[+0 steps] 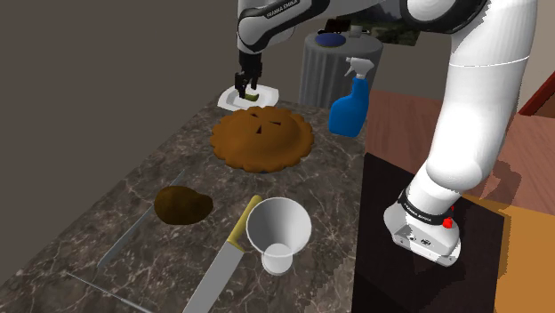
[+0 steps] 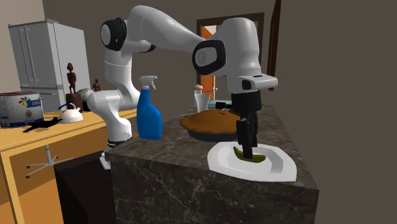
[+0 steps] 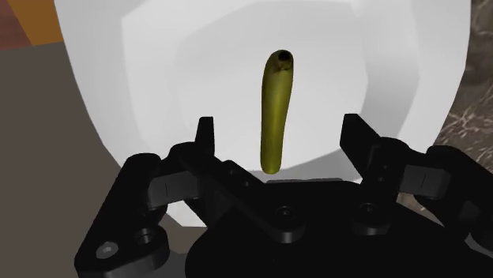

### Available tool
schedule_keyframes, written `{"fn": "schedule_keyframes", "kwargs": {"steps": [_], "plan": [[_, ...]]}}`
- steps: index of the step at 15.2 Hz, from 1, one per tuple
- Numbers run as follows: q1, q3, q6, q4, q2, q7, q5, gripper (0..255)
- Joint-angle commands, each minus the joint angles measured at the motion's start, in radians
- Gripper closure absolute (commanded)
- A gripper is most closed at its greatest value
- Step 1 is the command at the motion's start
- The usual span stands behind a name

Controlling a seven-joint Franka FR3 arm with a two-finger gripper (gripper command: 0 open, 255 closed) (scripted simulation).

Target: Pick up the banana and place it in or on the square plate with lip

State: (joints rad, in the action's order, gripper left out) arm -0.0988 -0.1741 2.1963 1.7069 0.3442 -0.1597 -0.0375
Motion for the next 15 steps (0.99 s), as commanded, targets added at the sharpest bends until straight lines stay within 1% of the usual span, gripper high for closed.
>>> {"fn": "schedule_keyframes", "kwargs": {"steps": [1, 3, 7, 15], "plan": [[0.0, 0.0, 0.0, 0.0, 0.0, 0.0, 0.0, 0], [0.0, 0.0, 0.0, 0.0, 0.0, 0.0, 0.0, 0], [-0.006, -0.003, -0.102, -0.044, -0.059, -0.008, 0.012, 0], [-0.006, -0.003, -0.102, -0.044, -0.059, -0.008, 0.012, 0]]}}
